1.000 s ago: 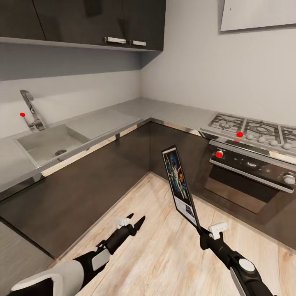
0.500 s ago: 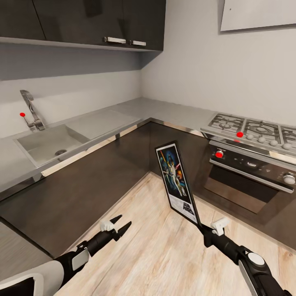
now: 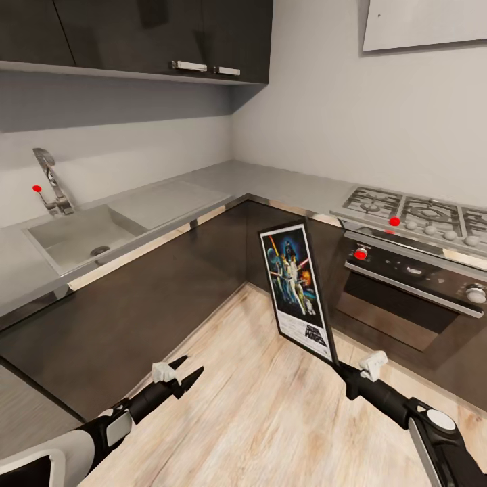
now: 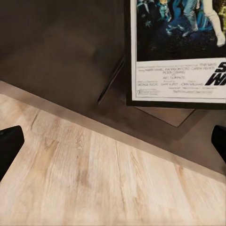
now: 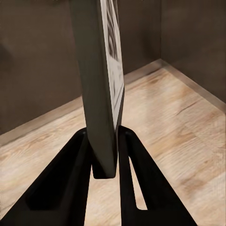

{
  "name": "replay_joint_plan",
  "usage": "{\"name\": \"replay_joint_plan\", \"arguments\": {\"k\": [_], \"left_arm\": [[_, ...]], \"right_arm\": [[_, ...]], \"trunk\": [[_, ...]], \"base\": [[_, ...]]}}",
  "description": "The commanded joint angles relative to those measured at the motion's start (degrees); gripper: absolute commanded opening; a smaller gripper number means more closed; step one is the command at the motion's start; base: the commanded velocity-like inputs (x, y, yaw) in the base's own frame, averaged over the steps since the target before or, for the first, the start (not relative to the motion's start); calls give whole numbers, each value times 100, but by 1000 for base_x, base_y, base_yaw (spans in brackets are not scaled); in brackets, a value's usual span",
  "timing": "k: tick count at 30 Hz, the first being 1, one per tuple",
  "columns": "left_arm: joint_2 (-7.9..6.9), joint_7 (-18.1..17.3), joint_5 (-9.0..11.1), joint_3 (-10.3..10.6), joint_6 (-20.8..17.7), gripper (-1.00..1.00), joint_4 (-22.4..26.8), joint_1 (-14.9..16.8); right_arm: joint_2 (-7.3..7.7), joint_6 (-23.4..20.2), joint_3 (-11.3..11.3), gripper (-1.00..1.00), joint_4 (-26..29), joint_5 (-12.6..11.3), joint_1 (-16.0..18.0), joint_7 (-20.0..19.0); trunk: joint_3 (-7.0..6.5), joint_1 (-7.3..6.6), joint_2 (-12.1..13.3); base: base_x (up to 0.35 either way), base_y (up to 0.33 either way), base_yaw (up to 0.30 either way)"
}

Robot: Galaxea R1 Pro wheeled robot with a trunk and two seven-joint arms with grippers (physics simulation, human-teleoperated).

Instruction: Pick up the poster from the kitchen countertop and hang it on one of the wall nails in the kitchen.

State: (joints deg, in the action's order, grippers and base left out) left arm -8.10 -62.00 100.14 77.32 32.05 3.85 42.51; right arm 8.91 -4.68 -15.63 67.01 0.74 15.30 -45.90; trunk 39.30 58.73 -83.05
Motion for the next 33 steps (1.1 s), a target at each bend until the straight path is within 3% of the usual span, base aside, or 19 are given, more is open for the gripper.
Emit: {"name": "replay_joint_plan", "arguments": {"k": [1,16,21,33], "left_arm": [[-3,-7,51,50,16,100,7,3],[10,30,58,47,-11,100,-13,3],[10,54,58,52,-13,100,-15,3],[10,41,58,48,-12,100,-16,3]], "right_arm": [[-8,-51,-13,-100,4,-14,5,-52],[-40,-111,0,-100,73,-48,8,-137],[-40,-112,-4,-100,75,-48,8,-138],[-38,-112,-32,-100,75,-53,8,-140]], "trunk": [[5,0,-3],[5,0,-3],[5,0,-3],[5,0,-3]], "base": [[0,0,0],[-3,0,0],[-202,0,14],[-172,0,228]]}}
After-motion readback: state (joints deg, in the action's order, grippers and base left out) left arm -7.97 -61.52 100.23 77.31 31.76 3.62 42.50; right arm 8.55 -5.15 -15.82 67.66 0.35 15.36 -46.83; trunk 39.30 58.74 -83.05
